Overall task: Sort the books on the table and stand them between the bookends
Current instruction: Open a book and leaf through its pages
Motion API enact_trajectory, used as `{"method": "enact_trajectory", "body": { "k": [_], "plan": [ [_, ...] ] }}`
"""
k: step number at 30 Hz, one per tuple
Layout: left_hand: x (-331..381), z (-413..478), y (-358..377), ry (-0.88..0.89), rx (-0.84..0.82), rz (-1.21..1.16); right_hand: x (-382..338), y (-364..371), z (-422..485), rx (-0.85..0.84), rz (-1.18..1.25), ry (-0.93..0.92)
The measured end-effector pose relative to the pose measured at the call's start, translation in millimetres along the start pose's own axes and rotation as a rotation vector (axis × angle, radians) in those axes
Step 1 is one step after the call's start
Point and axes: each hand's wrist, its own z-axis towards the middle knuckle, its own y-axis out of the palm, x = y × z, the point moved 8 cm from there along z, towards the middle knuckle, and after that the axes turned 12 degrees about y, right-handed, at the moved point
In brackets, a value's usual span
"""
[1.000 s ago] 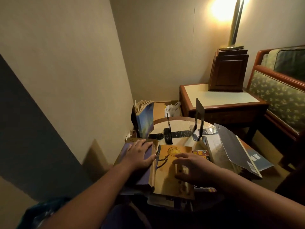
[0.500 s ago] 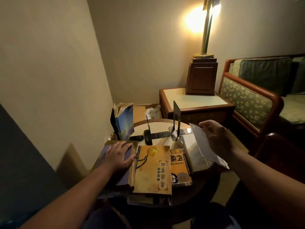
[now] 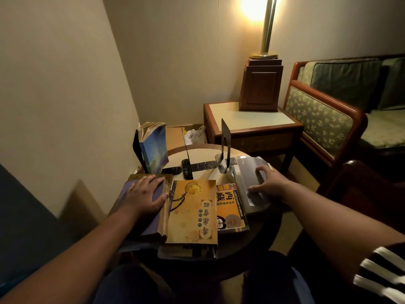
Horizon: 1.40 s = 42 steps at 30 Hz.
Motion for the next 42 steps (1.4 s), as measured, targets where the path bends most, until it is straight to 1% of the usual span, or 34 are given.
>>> {"method": "enact_trajectory", "body": {
  "k": [6, 11, 17, 22, 27, 33, 38, 42],
  "plan": [
    [1.1, 1.0, -2.3, 0.014, 0.04, -0.024, 14.5, -5.3, 4.3, 0.003, 0.235, -0.022],
    [0.1, 1.0, -0.4, 0.013, 0.043, -0.021, 23.6, -8.9, 10.2, 0.026, 0.147, -0.032],
    [0.5, 0.5, -0.1, 0.02, 0.065, -0.013, 26.2, -11.5, 15.8, 0.031, 0.214, -0.029],
    [-1.8, 1.3, 1.7, 0.029, 0.078, -0.012, 26.2, -15.6, 9.6, -0.016, 0.353, -0.037],
    [-4.6, 2.3, 4.8, 0.028, 0.071, -0.021, 28.7, -24.0, 15.0, -0.02, 0.467, -0.075],
    [-3.8, 2.9, 3.4, 0.025, 0.086, -0.012, 26.8, -17.2, 14.5, -0.128, 0.513, -0.105],
    [-9.1, 3.2, 6.3, 0.012, 0.064, -0.015, 18.6, -22.1, 4.6, -0.152, 0.555, -0.134],
    [-6.7, 2.8, 5.8, 0.017, 0.062, -0.032, -1.8, -33.0, -17.1, -0.183, 0.632, -0.212]
  ]
}}
